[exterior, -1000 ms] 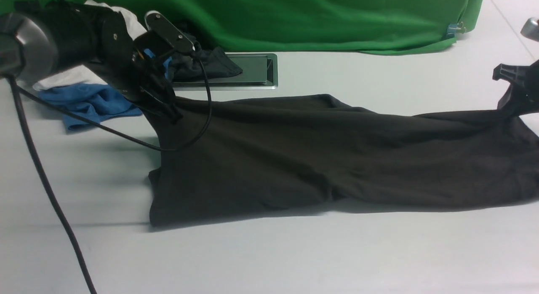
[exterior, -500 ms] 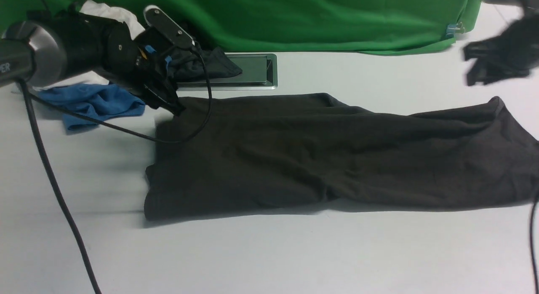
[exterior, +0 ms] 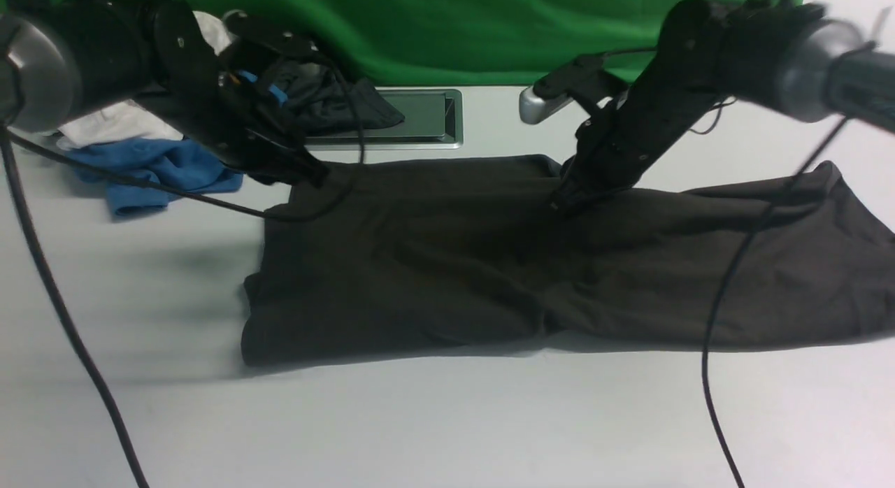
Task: Fold a long-sleeved shirt on a white desktop.
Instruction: 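Fold the black garment in half by bringing its near edge over to the far edge, then pull the folded dark garment lengthwise by its ends to straighten it flat on the table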
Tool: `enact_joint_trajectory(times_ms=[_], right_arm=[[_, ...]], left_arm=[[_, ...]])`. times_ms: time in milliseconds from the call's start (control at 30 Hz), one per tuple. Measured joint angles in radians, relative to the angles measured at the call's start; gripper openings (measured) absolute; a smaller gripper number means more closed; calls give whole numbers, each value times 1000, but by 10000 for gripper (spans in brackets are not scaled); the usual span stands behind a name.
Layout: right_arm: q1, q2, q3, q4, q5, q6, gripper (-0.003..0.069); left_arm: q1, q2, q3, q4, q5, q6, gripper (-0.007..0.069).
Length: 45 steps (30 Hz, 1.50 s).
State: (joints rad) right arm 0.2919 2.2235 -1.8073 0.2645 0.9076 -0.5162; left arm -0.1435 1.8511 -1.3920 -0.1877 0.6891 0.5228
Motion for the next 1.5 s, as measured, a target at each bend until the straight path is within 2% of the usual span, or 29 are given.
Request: enact_joint_trajectory(times_ms=[100, 267, 333, 500, 600, 633, 733, 833, 933, 1100, 1200, 1367, 1500], right_arm=[[-39, 93, -102, -2, -51, 4, 174], [-96, 143, -193, -6, -172, 54, 175], [-119, 143, -234, -9, -168, 84, 178], [-130, 92, -322, -28, -8, 105, 178], [-128, -28, -323, -117, 170, 134, 178], [-128, -35, -321, -123, 176, 139, 178], [-129, -157, -252, -240, 260, 193, 181], [-138, -236, -152, -292, 281, 225, 195], [-170, -327, 11, -301, 266, 268, 229], [-291, -446, 312, -307, 98, 351, 296], [-348, -454, 380, -308, 45, 400, 349], [-500, -412, 429, -279, 13, 435, 618], [-573, -364, 430, -258, -6, 438, 680]], left_arm=[[-31, -64, 70, -69, 8, 20, 19], [-101, -187, 217, -67, -43, 31, 19], [-125, -236, 280, -64, -55, 29, 19], [-134, -335, 373, -52, -6, -15, 19], [-134, -450, 414, -27, 55, -69, 19], [-134, -457, 416, -24, 61, -82, 19], [-134, -593, 437, 47, 114, -200, 19], [-134, -674, 461, 84, 154, -242, 19], [-134, -752, 510, 90, 186, -259, 19], [-134, -843, 606, 89, 181, -267, 19], [-134, -856, 639, 77, 152, -267, 19], [-134, -859, 660, 9, 95, -226, 19], [-134, -859, 660, -23, 71, -206, 19]])
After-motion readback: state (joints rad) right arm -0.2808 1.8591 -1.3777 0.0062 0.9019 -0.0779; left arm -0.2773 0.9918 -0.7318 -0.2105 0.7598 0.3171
